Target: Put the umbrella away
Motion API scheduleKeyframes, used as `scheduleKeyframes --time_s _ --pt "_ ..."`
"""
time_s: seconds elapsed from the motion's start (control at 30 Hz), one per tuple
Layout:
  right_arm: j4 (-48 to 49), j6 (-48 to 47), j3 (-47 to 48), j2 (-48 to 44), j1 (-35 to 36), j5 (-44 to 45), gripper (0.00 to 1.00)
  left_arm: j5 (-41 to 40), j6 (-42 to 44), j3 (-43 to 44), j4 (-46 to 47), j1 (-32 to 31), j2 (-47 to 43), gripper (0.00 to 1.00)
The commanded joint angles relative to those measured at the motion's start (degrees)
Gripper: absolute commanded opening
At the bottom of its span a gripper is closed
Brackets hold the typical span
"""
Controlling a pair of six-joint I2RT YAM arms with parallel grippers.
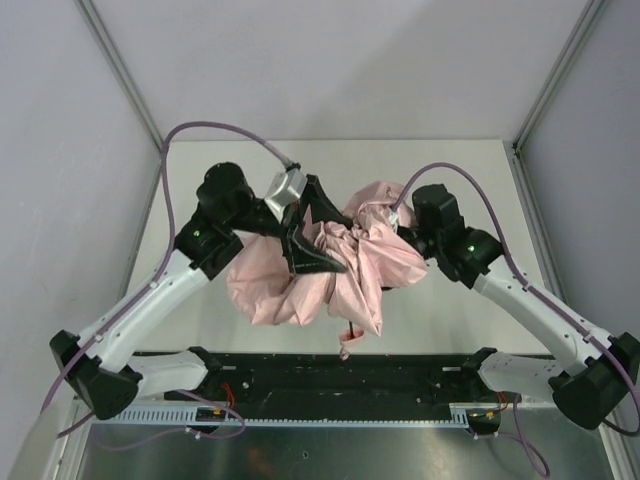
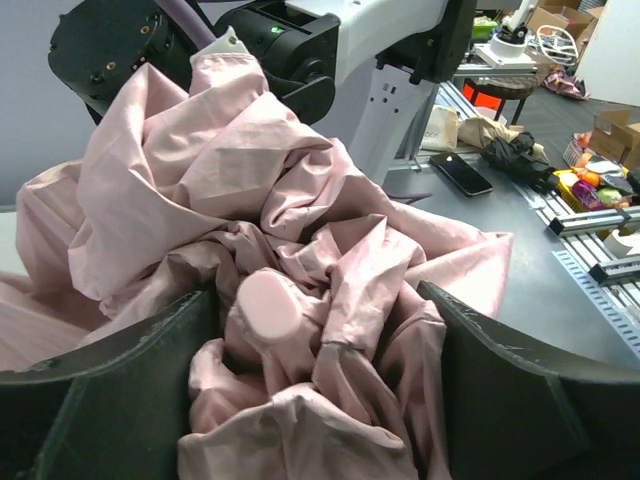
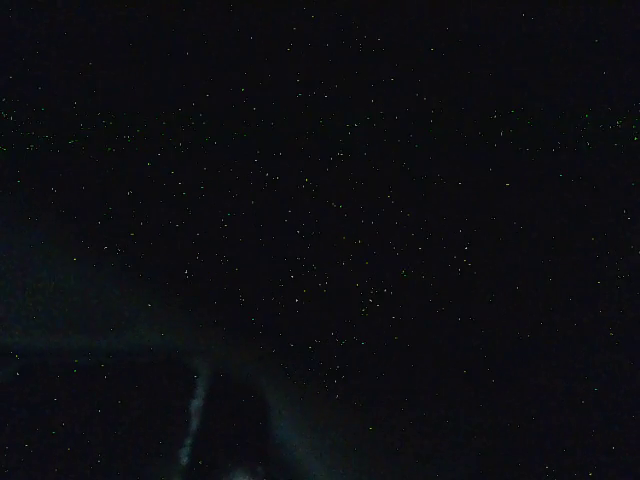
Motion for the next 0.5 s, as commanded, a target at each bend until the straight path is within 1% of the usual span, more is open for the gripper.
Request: scheduleKeyframes --time_s 0.0,0.1,0.13,0.17,0.27,0.33,0.37,0.43,0.47 --pt "3.5 -4.1 8.0 2.2 -3.5 -3.4 0.00 13.2 -3.3 3.4 -2.4 2.3 4.6 0.76" --pt "3.4 -4.4 10.7 4.4 -5.5 -4.6 0.00 15.0 -3.5 5.1 -2.4 3.8 7.5 0.64" --pt "3.8 -4.1 11.4 5.1 -6.0 -4.9 0.00 15.4 -3.4 5.8 -2.4 4.1 8.3 0.57" --pt "4.2 -3.9 12.0 5.9 -6.7 -5.3 0.00 15.4 -3.2 6.5 -2.5 4.4 8.9 0.49" --pt "6.9 -2.0 13.2 7.8 -8.9 -6.1 0.00 15.3 -2.5 8.3 -2.5 5.6 10.2 0.30" --pt "10.3 0.3 13.3 8.8 -10.6 -5.7 0.00 13.5 -2.0 9.0 -2.5 6.8 10.6 0.10" --pt "12.2 1.8 13.3 9.3 -11.4 -5.2 0.00 12.5 -1.9 9.2 -2.6 7.5 10.8 0.05" --pt "15.3 4.2 13.4 10.5 -13.3 -3.6 0.01 9.2 -1.7 9.1 -2.6 9.1 10.8 0.01" --pt "16.3 5.0 13.4 11.0 -14.1 -2.9 0.08 7.5 -1.8 8.9 -2.5 10.0 10.6 0.01"
